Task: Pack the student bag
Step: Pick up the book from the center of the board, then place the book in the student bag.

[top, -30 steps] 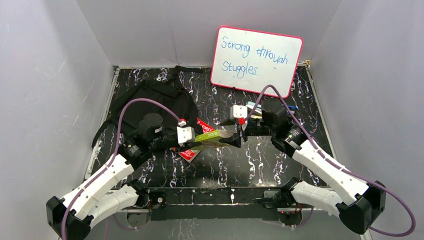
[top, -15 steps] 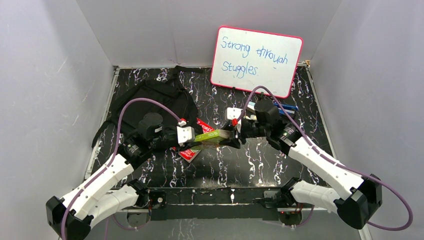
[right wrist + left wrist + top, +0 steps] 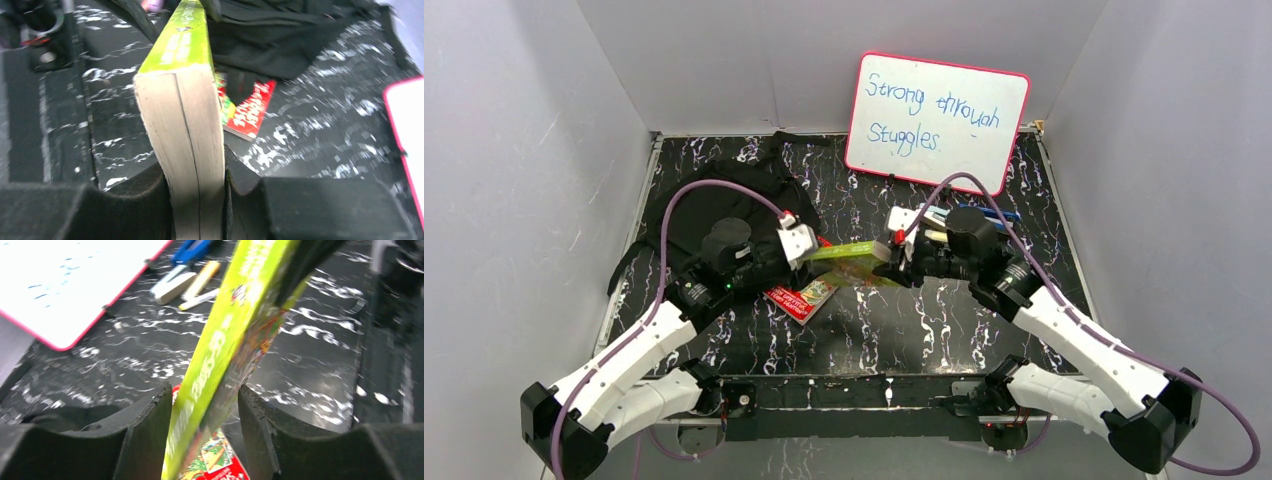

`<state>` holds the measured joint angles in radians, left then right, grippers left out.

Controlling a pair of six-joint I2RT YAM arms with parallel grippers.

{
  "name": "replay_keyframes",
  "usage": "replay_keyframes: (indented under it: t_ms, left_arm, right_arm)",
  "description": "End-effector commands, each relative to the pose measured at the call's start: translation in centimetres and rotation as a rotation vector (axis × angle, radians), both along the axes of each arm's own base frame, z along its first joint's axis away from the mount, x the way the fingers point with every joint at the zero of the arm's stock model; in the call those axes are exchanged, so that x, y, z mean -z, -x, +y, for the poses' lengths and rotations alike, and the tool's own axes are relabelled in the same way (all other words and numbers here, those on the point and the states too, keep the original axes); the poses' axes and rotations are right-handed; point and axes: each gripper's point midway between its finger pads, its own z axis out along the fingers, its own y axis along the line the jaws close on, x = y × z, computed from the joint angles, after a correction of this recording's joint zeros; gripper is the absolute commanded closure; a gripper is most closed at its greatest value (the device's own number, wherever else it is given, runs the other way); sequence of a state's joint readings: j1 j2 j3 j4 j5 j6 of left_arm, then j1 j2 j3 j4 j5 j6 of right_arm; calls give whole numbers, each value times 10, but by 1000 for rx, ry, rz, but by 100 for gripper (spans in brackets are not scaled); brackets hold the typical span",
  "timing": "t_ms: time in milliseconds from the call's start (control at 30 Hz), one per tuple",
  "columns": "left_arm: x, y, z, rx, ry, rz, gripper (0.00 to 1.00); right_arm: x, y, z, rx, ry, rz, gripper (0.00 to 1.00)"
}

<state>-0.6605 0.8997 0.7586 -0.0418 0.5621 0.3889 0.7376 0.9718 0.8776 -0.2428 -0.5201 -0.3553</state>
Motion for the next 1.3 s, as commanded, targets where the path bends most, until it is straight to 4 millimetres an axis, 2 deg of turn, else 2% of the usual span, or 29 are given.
replay_keyframes:
  t_ms: [0, 67, 100, 167, 233, 333, 400, 500, 633, 833, 933, 1133, 1267]
  left_arm:
    - [-38, -51, 20, -361, 123, 7, 48]
    - [-37, -74, 39, -562, 144, 48, 43]
    - [-35, -85, 50, -671, 148, 75, 41]
    - [-21, -102, 71, -838, 77, 130, 40]
    - [-2, -114, 86, -930, -41, 173, 38]
    - [28, -129, 100, -1026, -126, 308, 36]
    - [37, -135, 112, -1081, -138, 374, 35]
    - [39, -144, 119, -1107, -93, 417, 35]
    - [48, -150, 115, -1068, -44, 484, 34]
    - [59, -151, 92, -951, -16, 572, 34]
    - [70, -151, 86, -919, -43, 595, 34]
    - [88, -156, 101, -984, -152, 593, 39]
    - [87, -159, 106, -1019, -158, 580, 50]
  right_arm:
    - [-51, -60, -36, 486, -150, -60, 100]
    - [-49, -80, -60, 707, -164, -7, 100]
    - [-46, -84, -69, 786, -169, 25, 100]
    - [-36, -87, -78, 874, -177, 87, 100]
    - [-27, -85, -78, 900, -189, 139, 100]
    - [-15, -82, -73, 894, -206, 201, 100]
    - [-10, -78, -68, 871, -213, 229, 100]
    - [-4, -73, -64, 849, -219, 261, 100]
    - [2, -71, -62, 840, -213, 275, 100]
    - [7, -68, -60, 829, -216, 298, 100]
    - [10, -65, -61, 830, -217, 310, 100]
    - [11, -63, -62, 832, -228, 321, 100]
    - [13, -63, -60, 828, -222, 327, 100]
